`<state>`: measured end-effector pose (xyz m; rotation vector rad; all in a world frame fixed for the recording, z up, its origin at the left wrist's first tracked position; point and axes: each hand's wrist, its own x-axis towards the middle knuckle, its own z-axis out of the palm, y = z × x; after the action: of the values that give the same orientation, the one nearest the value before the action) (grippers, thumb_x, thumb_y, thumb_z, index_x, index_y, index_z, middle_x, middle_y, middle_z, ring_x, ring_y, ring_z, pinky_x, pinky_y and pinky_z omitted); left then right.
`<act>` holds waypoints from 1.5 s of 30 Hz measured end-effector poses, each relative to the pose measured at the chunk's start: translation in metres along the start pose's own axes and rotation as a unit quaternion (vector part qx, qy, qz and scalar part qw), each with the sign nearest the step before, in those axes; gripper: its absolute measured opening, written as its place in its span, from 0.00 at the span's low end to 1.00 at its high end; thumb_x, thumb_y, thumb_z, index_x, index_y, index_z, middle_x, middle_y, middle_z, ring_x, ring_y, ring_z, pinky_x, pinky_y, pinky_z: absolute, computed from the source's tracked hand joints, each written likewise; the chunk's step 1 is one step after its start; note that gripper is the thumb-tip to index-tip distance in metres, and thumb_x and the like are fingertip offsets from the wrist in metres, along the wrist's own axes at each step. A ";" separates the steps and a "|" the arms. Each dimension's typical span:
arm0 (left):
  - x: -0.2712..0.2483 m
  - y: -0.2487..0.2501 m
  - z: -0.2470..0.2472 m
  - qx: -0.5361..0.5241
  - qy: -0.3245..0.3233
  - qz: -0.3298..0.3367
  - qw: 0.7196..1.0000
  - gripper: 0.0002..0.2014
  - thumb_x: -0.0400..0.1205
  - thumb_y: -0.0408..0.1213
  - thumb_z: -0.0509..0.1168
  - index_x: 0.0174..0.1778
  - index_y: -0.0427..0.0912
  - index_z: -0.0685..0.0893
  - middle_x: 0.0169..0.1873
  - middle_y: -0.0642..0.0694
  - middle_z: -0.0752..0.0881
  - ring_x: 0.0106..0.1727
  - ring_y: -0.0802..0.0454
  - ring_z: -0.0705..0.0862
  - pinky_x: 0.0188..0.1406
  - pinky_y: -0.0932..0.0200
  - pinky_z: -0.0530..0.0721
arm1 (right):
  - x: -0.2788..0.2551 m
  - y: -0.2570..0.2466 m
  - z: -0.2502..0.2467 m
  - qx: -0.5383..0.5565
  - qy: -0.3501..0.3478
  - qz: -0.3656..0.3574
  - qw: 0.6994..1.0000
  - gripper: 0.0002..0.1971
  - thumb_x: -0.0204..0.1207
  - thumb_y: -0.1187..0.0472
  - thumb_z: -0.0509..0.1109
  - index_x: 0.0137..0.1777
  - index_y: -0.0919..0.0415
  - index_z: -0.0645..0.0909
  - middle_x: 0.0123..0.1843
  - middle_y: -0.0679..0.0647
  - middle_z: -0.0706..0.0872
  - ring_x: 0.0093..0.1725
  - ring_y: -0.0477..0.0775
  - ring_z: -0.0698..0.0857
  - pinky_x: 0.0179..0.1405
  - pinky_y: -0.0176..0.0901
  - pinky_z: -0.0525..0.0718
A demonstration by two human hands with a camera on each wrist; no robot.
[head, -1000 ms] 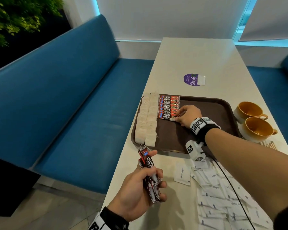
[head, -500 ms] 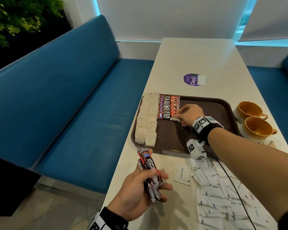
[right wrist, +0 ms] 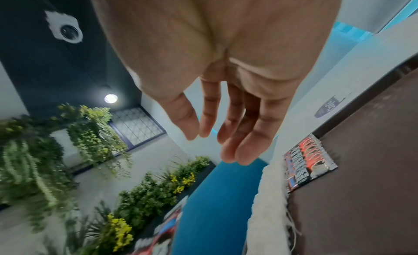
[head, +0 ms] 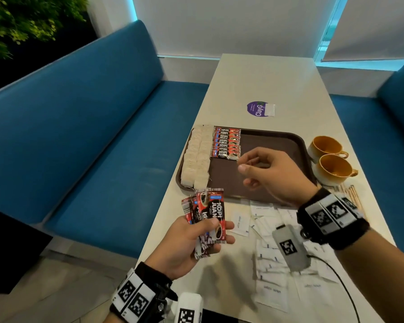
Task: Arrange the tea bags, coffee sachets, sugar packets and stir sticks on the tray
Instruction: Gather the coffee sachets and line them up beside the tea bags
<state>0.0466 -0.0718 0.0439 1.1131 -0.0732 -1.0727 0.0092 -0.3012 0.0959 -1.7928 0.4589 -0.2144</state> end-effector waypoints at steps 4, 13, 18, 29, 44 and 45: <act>-0.008 -0.004 0.008 0.029 -0.005 0.012 0.999 0.15 0.81 0.31 0.71 0.63 0.33 0.84 0.51 0.32 0.90 0.42 0.36 0.90 0.25 0.62 0.81 | -0.054 -0.002 0.005 0.042 -0.025 -0.008 0.999 0.07 0.80 0.64 0.77 0.56 0.61 0.88 0.50 0.61 0.91 0.41 0.60 0.91 0.43 0.49 0.92; -0.028 -0.015 0.025 0.057 -0.040 0.011 0.997 0.05 0.78 0.29 0.74 0.43 0.36 0.84 0.45 0.33 0.88 0.41 0.33 0.90 0.30 0.56 0.88 | -0.112 0.030 0.014 0.179 -0.014 0.035 0.983 0.19 0.72 0.70 0.81 0.62 0.66 0.84 0.46 0.74 0.90 0.39 0.66 0.88 0.39 0.51 0.92; -0.031 -0.019 0.030 0.046 -0.052 0.021 0.997 0.08 0.80 0.28 0.72 0.42 0.35 0.78 0.46 0.29 0.87 0.47 0.28 0.90 0.40 0.46 0.92 | -0.124 0.040 0.019 0.144 -0.078 0.037 0.986 0.14 0.73 0.63 0.81 0.56 0.67 0.90 0.50 0.70 0.91 0.43 0.61 0.88 0.44 0.54 0.88; -0.030 -0.023 0.034 0.074 0.018 0.051 0.996 0.18 0.77 0.53 0.72 0.43 0.39 0.81 0.27 0.41 0.76 0.24 0.45 0.77 0.22 0.59 0.72 | -0.125 0.035 0.003 0.217 -0.082 0.058 0.971 0.15 0.73 0.64 0.74 0.55 0.74 0.82 0.38 0.65 0.83 0.34 0.62 0.85 0.36 0.54 0.89; -0.023 -0.020 0.024 0.067 0.059 0.083 0.993 0.03 0.81 0.30 0.73 0.46 0.36 0.85 0.33 0.40 0.86 0.31 0.48 0.84 0.29 0.59 0.83 | -0.126 0.033 0.004 0.135 0.013 -0.037 0.990 0.04 0.77 0.74 0.75 0.50 0.69 0.85 0.48 0.63 0.91 0.45 0.70 0.90 0.48 0.56 0.93; -0.022 -0.019 0.023 0.063 0.061 0.085 0.992 0.03 0.80 0.31 0.73 0.45 0.37 0.86 0.33 0.40 0.87 0.31 0.48 0.84 0.29 0.59 0.84 | -0.126 0.033 0.003 0.124 0.012 -0.039 0.992 0.04 0.77 0.73 0.76 0.49 0.68 0.88 0.47 0.63 0.92 0.46 0.70 0.91 0.49 0.58 0.93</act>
<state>0.0098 -0.0723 0.0507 1.2611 -0.1378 -0.8543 -0.1097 -0.2531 0.0751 -1.5677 0.3634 -0.3334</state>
